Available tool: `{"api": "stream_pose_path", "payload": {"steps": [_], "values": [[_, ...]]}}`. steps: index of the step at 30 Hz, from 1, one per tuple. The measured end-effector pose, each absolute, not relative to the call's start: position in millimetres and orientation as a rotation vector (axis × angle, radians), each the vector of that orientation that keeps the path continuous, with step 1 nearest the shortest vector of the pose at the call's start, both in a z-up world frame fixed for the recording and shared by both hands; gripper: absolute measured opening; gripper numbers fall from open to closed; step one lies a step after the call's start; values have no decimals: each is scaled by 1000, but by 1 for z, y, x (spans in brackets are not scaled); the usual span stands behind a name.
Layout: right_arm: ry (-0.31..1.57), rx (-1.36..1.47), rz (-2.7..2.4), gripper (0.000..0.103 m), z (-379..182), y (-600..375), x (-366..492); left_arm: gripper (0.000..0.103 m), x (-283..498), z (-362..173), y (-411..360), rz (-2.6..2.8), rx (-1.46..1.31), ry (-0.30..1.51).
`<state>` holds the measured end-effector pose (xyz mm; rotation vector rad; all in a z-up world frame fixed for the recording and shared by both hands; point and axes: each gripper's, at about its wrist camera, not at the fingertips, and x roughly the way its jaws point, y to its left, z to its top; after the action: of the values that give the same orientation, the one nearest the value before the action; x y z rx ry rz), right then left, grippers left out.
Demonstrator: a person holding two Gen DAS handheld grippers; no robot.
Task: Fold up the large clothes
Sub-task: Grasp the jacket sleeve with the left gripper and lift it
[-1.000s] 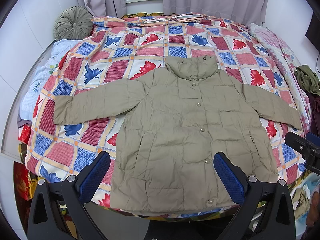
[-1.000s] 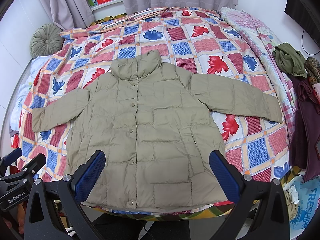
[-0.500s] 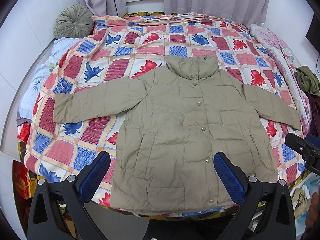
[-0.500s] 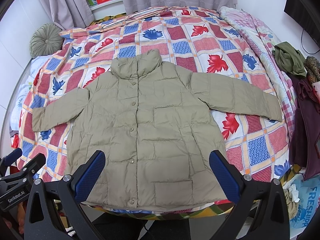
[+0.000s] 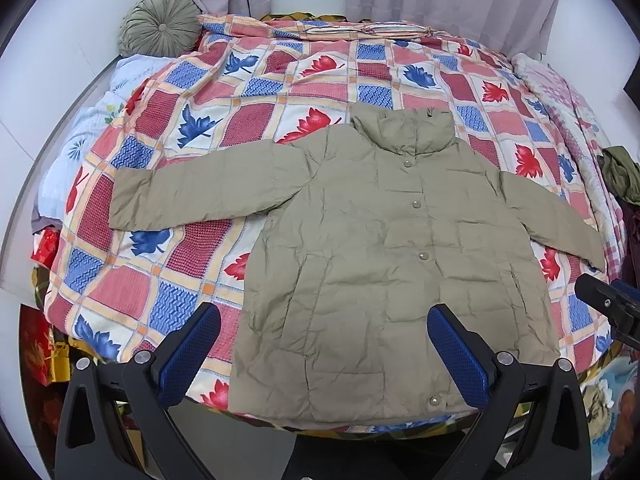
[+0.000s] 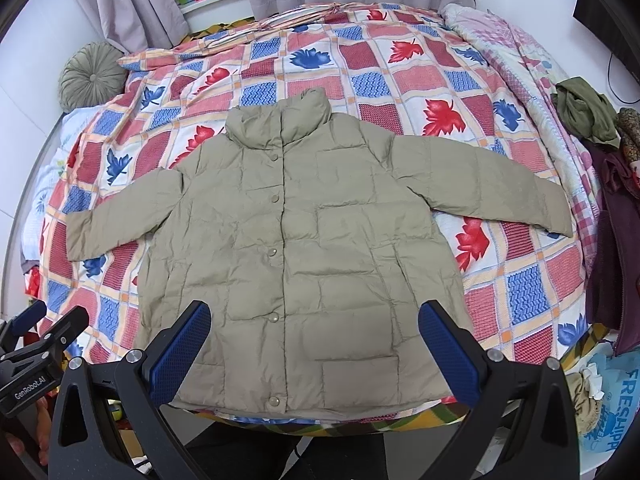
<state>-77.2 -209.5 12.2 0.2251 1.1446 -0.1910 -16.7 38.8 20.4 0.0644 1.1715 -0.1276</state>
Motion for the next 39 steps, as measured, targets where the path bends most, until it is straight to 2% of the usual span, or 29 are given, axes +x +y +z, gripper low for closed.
{"api": "stream_pose_path", "payload": {"steps": [15, 23, 29, 39], "values": [[1215, 279, -80, 103, -25, -177, -42, 103, 24, -34, 116, -73, -121, 1260], [1263, 307, 12, 103, -69, -144, -11, 103, 58, -92, 173, -28, -280, 1285], [1378, 288, 53, 103, -117, -125, 18, 103, 99, -150, 212, -77, -506, 1261], [1326, 284, 98, 103, -164, -107, 56, 103, 182, -241, 248, -128, -762, 1187]]}}
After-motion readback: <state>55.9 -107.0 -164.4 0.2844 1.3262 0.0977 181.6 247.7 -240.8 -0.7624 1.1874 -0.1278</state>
